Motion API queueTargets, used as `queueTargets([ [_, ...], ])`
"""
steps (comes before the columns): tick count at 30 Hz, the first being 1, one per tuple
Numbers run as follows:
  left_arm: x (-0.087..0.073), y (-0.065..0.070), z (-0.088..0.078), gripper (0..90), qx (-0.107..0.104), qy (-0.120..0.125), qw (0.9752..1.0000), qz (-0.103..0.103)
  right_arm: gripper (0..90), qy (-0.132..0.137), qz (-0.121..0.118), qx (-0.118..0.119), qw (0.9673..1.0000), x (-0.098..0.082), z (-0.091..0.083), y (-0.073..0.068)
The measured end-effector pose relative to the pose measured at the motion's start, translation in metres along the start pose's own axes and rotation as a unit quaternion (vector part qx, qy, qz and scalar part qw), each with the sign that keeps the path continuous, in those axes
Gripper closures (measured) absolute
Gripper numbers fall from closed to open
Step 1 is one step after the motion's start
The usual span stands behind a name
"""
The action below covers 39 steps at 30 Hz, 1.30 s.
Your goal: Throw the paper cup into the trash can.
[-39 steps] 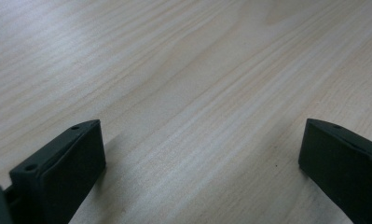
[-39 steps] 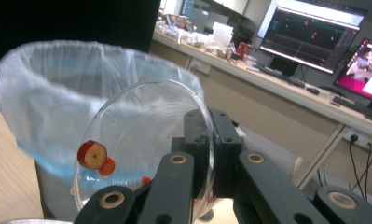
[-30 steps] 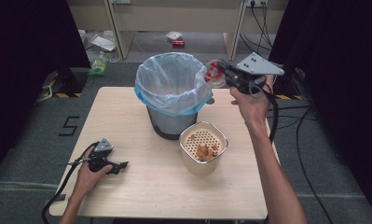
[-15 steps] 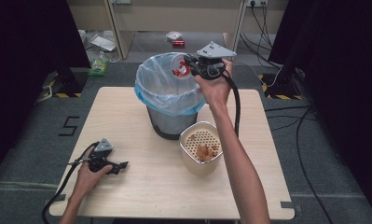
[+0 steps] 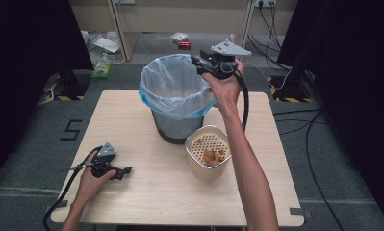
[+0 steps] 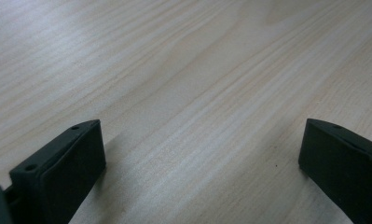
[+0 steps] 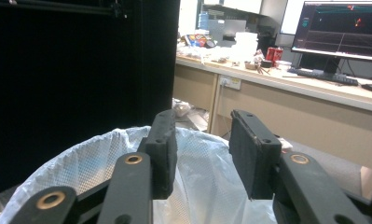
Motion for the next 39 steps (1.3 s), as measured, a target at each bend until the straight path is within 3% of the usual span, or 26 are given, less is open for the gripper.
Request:
queueTargets([
  [4, 0.001, 0.000, 0.001, 0.0, 0.000, 0.001, 1.0000, -0.001, 57.8, -0.013, -0.010, -0.008, 0.9998, -0.003, -0.015, 0.012],
  [10, 0.001, 0.000, 0.001, 0.0, 0.001, 0.000, 1.0000, -0.001, 54.5, -0.022, -0.006, -0.028, 0.9994, -0.012, -0.041, 0.040],
  [15, 0.001, 0.000, 0.001, 0.0, 0.001, 0.001, 1.0000, -0.002, 51.8, -0.036, -0.004, -0.044, 0.9984, -0.027, -0.060, 0.062],
  [22, 0.001, 0.000, 0.001, 0.0, 0.001, 0.001, 1.0000, -0.001, 45.4, -0.056, 0.008, -0.065, 0.9963, -0.051, -0.084, 0.082],
  [30, 0.001, 0.000, 0.001, 0.0, 0.001, 0.001, 1.0000, -0.001, 40.2, -0.084, -0.008, -0.086, 0.9928, -0.078, -0.109, 0.086],
  [34, 0.001, 0.000, 0.001, 0.0, 0.001, 0.000, 1.0000, -0.001, 38.9, -0.094, -0.017, -0.086, 0.9917, -0.087, -0.118, 0.083],
  [39, 0.001, 0.000, 0.001, 0.0, 0.000, 0.000, 1.0000, 0.000, 37.7, -0.117, -0.028, -0.080, 0.9895, -0.111, -0.134, 0.075],
])
Point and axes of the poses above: each handheld gripper's, and its own axes: z roughly forward along the jaws, x roughly out of its top, y roughly to its right, the point moved 7 cm from there along z, roughly forward along the jaws
